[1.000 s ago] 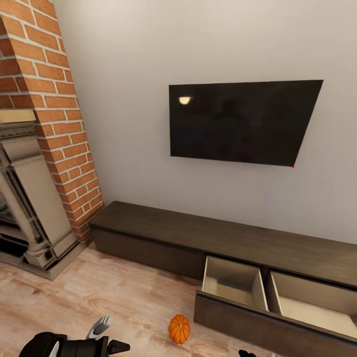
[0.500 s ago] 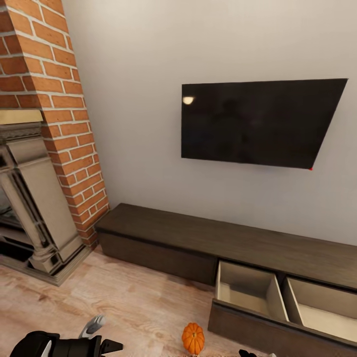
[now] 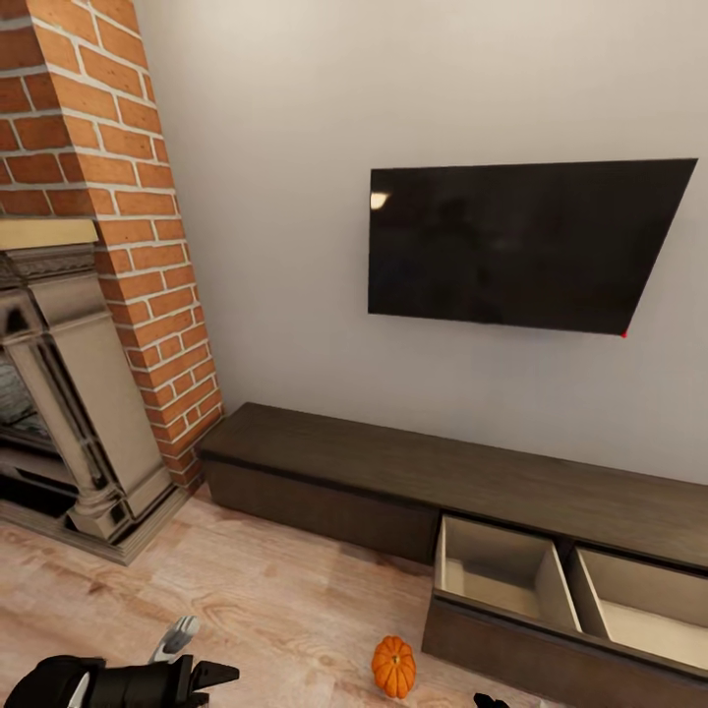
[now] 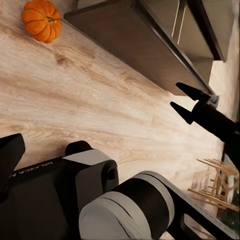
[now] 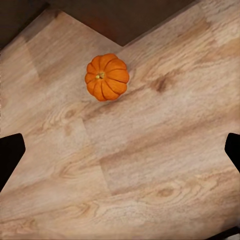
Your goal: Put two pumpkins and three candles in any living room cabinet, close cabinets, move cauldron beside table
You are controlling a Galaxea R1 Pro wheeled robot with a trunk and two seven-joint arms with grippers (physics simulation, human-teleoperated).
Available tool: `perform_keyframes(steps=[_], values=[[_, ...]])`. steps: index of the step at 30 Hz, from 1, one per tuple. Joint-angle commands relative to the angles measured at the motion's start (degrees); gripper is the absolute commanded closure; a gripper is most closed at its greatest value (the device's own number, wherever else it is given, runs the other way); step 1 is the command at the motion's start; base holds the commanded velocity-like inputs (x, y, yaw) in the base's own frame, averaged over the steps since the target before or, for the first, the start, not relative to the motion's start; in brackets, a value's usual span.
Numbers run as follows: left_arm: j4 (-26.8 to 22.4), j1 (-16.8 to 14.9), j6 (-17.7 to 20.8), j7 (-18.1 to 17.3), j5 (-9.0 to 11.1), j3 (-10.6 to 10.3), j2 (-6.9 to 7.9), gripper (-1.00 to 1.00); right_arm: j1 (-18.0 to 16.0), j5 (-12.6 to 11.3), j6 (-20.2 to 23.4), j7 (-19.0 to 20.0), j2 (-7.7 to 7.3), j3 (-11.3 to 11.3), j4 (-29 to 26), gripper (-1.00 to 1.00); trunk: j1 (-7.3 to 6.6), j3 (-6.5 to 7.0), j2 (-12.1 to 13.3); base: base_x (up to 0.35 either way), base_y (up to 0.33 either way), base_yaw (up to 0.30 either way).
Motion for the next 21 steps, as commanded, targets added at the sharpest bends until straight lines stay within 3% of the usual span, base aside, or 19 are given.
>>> perform_keyframes(steps=[1,6,16,19,21], values=[[-0.13,-0.01,-0.01,-1.14,-0.05,0.66,0.08,-1.0,0.0,0.0,0.0,0.0,0.0,0.0,0.0,-1.0,-0.23,0.18,0.42,-0.001,0.003,0.0],[-0.71,0.0,-0.01,-2.9,-0.26,1.77,0.32,-1.0,0.0,-0.1,0.0,0.0,0.0,-0.14,0.0,-1.0,-1.32,1.08,2.42,0.0,0.001,0.0],[-0.88,-0.01,-0.13,-2.12,-0.75,1.9,0.35,-1.0,0.0,-0.07,-0.06,0.0,0.0,-0.16,0.0,-1.0,-3.52,2.88,6.43,0.0,0.0,0.0],[-0.97,-0.02,-0.36,0.67,-0.79,1.91,0.35,-1.0,0.0,0.05,-1.02,0.02,0.0,0.0,0.0,-1.0,-4.18,3.42,7.64,0.0,0.0,0.0],[-1.02,-0.02,-1.37,5.9,-0.8,1.91,0.15,-1.0,0.0,0.14,-3.33,0.06,0.13,0.19,0.12,-1.0,-4.62,3.78,8.44,0.0,0.0,0.0]])
